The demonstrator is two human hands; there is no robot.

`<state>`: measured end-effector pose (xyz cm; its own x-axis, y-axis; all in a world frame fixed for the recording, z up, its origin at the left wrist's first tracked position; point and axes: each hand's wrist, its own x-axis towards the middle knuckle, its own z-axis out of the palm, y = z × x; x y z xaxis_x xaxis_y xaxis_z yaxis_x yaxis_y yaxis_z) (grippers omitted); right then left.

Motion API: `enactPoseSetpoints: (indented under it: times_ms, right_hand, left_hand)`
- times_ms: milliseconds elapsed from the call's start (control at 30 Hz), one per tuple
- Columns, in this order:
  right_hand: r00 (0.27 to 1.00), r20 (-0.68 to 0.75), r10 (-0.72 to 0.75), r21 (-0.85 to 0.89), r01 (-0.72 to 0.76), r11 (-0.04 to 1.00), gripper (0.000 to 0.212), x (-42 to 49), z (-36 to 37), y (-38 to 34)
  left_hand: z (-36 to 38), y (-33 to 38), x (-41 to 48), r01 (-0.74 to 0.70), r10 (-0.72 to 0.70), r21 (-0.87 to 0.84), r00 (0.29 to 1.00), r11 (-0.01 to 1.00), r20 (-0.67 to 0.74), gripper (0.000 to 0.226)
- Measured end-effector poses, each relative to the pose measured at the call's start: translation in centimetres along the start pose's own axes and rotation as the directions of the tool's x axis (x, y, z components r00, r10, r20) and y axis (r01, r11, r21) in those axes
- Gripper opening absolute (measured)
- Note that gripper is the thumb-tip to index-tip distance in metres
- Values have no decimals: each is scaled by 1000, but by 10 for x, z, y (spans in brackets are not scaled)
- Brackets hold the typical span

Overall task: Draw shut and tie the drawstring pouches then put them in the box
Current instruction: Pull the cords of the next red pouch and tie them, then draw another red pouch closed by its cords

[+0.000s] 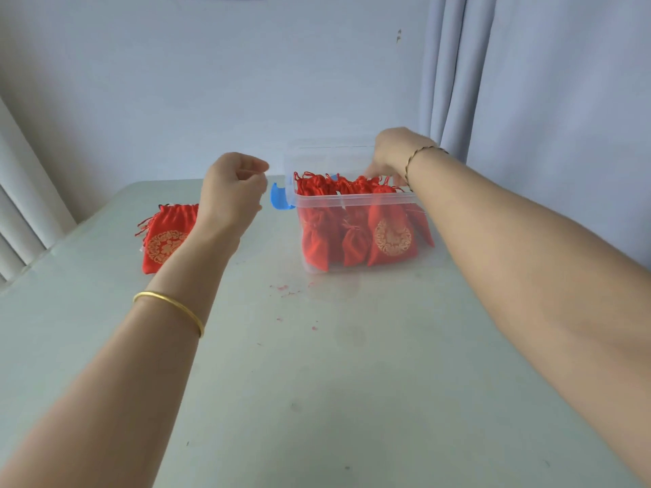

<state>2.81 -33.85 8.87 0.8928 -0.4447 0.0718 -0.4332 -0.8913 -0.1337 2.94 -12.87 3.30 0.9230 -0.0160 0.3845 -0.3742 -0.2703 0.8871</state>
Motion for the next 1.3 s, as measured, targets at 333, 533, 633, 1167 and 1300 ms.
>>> enactPoseSetpoints:
  times_ms: [333,533,633,1167,1300]
  right_hand:
    - [905,-364,-219,221,313,924,19,-46,10,-58]
    - [835,-295,-465,360,548,755,19,-87,53,-102]
    - [834,-212,-509,363,551,752,20,-95,69,-106]
    - [889,62,-454,484,371,793,32,-109,129,-90]
    - [915,81,-394,680,238,693,40,-110,139,-86]
  left_hand:
    - [-47,-107,7,459,-313,295,848,838,-428,38]
    - [-67,-147,13,565,-404,356,806,745,-433,51]
    - [-71,-150,21,563,-400,371,809,739,-431,54]
    - [-85,-145,3,514,-420,370,854,774,-307,35]
    - [-85,-122,-7,594,-598,-93,801,799,-18,16]
